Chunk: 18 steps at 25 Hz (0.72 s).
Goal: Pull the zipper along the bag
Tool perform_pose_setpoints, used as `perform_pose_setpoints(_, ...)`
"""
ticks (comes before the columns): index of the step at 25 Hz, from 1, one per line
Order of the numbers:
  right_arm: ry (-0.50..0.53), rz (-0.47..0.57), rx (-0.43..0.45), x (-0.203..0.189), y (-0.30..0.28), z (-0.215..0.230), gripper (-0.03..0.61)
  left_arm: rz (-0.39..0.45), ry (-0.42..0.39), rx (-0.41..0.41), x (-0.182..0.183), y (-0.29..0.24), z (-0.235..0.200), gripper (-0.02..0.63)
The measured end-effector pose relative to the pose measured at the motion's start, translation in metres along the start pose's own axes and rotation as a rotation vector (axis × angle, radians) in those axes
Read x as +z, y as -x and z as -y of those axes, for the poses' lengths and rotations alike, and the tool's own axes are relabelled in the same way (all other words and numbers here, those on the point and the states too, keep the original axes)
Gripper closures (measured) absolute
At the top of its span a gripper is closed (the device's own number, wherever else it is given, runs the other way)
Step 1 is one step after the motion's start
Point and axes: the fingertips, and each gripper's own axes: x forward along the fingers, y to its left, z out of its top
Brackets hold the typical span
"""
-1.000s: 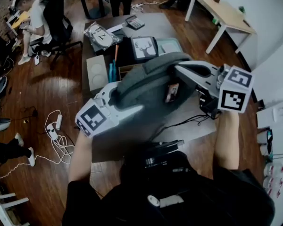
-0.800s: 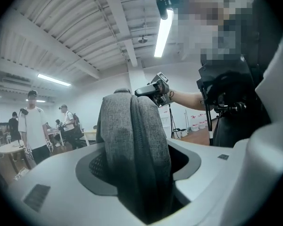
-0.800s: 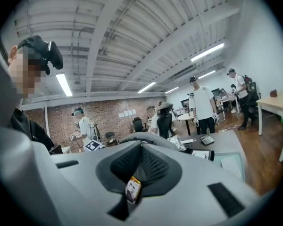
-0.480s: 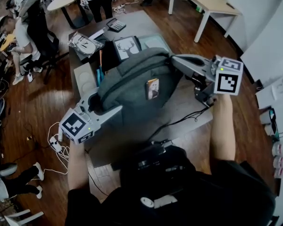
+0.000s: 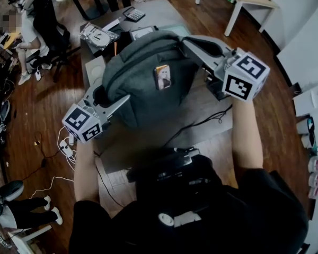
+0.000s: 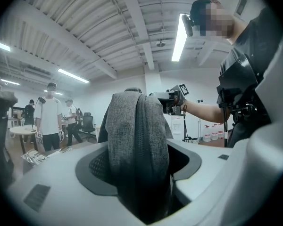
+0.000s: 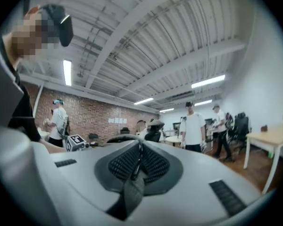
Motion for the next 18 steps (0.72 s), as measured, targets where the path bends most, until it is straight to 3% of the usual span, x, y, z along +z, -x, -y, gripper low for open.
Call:
perform_pose_setpoints(2,0.093,0.082,-0.077,0.023,0.006,0.0,0.517,0.0,0.009,0.006,-0.003,0.002,-0.005,0.325)
perform_pose_setpoints(3,0.118,0.15,-0.102,0.04,0.012,-0.003,0.46,-0.001,0.022,0.011,-0.003,0.003,-0.007,0.325)
perform_pose_setpoints(4,0.134,0.227,-0.114,0.058,0.019,-0.01,0.448,0.0,0.035,0.019,-0.003,0.003,-0.01,0.325)
perform_pose_setpoints(7,0.132,0.392,-0.079,0.079,0.032,-0.038,0.436,0.022,0.073,0.062,-0.004,0.004,-0.018,0.324)
perform_pose_setpoints(9,0.165,0.373,-0.057,0.05,0.019,-0.05,0.443,0.053,0.103,0.103,-0.007,0.005,-0.027,0.32)
perform_pose_setpoints(13,0.248,0.209,-0.056,-0.022,-0.021,-0.073,0.491,0.107,0.161,0.218,-0.014,0.014,-0.034,0.299)
perform_pose_setpoints(18,0.258,0.118,-0.058,-0.069,-0.034,-0.084,0.528,0.094,0.177,0.346,-0.018,0.033,-0.018,0.296)
